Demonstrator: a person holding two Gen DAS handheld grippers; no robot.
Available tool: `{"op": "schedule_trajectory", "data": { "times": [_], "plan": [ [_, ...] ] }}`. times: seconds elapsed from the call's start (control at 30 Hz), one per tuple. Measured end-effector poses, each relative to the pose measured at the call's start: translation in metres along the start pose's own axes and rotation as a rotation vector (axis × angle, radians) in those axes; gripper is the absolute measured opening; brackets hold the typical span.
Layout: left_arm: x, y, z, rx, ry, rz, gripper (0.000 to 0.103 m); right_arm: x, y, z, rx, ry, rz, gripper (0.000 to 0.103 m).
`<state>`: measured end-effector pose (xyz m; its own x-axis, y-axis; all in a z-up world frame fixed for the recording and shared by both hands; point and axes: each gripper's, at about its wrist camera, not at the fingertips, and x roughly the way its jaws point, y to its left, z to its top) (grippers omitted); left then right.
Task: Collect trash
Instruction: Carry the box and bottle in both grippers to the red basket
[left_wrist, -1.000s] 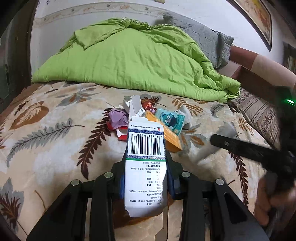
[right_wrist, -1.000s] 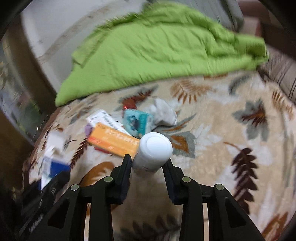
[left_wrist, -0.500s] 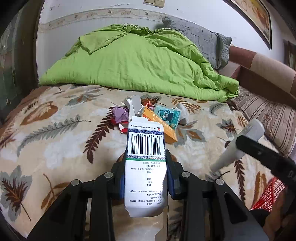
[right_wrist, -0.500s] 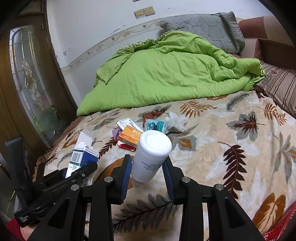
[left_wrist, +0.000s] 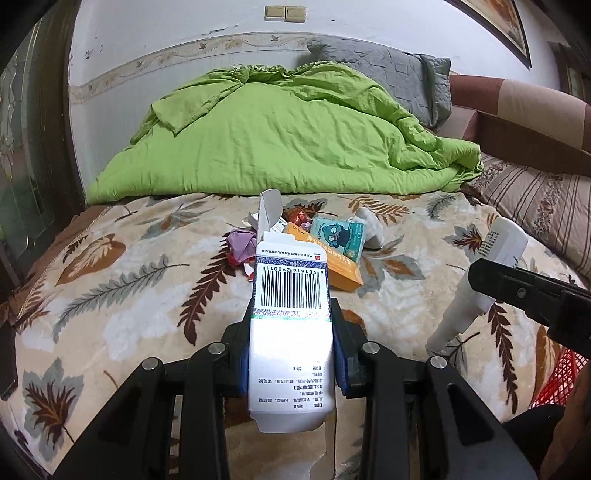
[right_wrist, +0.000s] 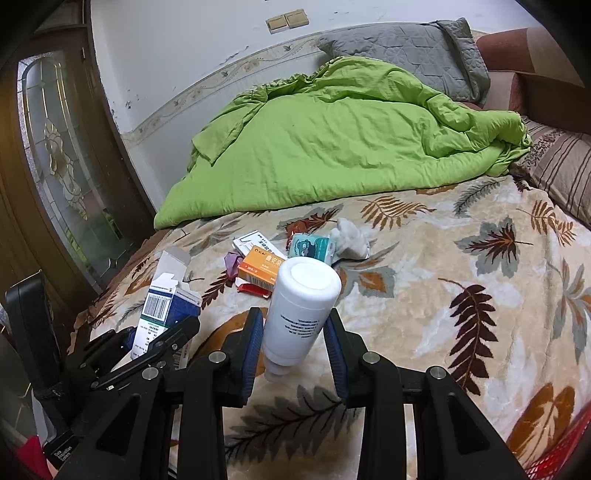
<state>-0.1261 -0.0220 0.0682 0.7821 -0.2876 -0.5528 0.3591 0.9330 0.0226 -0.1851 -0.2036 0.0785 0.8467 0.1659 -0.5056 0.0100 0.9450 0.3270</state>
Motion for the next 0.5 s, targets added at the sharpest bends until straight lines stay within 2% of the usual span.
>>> {"op": "schedule_trajectory", "data": {
  "times": [0.5],
  "plan": [
    [-0.0004, -0.0046, -0.0010, 0.003, 0.000, 0.003, 0.032, 0.0010, -0.0026, 0.0012, 0.011, 0.004, 0.003, 0.036]
  ]
}}
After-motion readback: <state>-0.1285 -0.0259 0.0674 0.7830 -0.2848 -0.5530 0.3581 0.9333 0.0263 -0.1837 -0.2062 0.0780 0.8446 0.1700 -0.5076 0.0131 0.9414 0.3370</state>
